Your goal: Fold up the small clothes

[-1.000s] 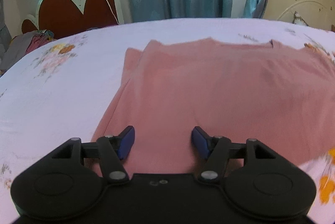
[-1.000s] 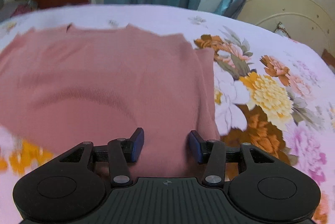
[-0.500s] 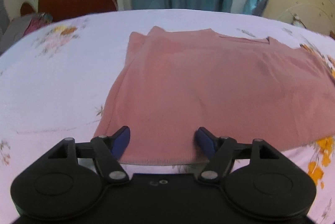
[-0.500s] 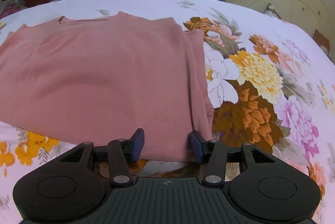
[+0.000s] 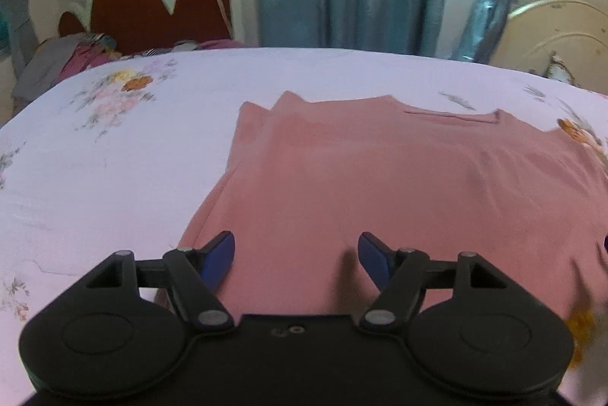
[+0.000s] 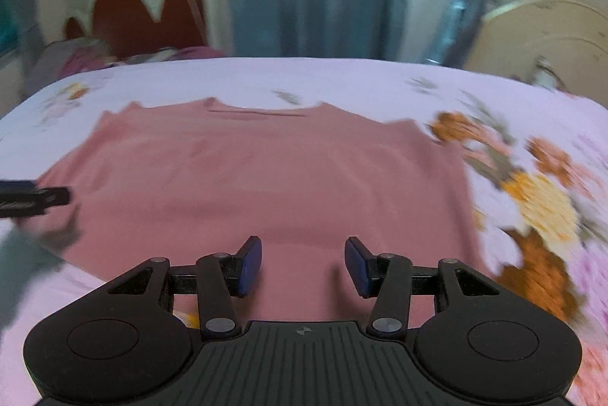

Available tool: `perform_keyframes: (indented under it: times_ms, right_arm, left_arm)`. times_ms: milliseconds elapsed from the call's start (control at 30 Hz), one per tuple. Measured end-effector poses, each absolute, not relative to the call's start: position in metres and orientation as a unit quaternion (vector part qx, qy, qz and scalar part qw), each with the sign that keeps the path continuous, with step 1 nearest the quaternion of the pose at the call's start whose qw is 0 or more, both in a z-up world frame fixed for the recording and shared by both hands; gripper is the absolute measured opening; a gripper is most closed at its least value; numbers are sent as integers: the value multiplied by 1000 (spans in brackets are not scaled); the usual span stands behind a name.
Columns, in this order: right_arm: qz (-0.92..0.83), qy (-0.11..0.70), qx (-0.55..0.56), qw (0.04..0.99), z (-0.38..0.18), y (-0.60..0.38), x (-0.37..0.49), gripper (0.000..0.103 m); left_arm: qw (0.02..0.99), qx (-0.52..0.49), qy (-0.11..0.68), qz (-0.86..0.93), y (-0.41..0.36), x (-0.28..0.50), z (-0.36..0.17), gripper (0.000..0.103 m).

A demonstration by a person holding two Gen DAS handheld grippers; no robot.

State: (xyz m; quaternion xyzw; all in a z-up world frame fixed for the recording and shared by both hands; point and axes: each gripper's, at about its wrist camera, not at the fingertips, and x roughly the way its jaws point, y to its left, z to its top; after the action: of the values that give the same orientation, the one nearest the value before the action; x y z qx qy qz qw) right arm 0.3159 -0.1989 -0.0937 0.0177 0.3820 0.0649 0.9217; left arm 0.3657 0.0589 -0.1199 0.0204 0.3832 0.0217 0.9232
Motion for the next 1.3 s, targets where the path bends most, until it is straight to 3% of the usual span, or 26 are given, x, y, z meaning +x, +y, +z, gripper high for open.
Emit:
perform_keyframes:
  times_ms: [133,267,900,1300]
  right_arm:
    - [91,384,23,918,-100,-180,337,48]
    - [107,380,20,919,-101,-165,352,48]
    - [64,412,-2,909,-139,-132,399,48]
    - [60,408,6,911,-140,-131,398,49]
  left_arm:
    - [914,14,402,51,70,379,-135,72]
    - [913,5,405,53,81,378,-140,81]
    - [906,-35,422,2,104,369,-125,80]
    - [856,-228,463,2,145,315,-133,81]
